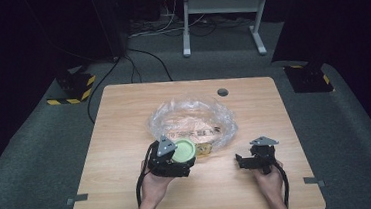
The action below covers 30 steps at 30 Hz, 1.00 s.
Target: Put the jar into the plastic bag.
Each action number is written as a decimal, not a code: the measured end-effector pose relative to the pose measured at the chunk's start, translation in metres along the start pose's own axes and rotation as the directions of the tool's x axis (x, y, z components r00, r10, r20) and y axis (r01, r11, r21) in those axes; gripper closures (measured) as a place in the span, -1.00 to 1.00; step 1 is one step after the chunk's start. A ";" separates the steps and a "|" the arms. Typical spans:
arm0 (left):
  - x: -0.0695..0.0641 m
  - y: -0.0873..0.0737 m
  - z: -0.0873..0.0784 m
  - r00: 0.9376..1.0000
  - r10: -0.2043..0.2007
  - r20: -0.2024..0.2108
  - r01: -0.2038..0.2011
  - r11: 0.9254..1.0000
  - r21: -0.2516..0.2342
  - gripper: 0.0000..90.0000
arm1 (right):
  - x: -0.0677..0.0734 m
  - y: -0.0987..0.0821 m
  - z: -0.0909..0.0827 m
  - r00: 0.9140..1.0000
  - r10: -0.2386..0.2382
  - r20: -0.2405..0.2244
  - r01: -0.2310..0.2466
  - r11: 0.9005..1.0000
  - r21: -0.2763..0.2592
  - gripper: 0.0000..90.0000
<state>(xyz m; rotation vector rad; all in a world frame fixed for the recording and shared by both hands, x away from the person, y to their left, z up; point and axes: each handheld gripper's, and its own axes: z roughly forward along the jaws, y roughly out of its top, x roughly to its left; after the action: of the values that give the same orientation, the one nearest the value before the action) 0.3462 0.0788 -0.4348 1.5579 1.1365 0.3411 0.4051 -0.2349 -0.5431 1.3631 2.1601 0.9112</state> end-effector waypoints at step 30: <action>0.036 0.046 0.068 0.991 -0.032 -0.127 0.028 0.999 -0.029 -0.75 | 0.000 0.000 0.000 1.000 0.001 0.001 -0.001 1.000 0.000 -0.90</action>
<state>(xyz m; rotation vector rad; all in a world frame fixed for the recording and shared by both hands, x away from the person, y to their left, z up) 0.4354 0.0710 -0.4294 1.5109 1.2476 0.4389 0.4052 -0.2347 -0.5431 1.3645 2.1594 0.9103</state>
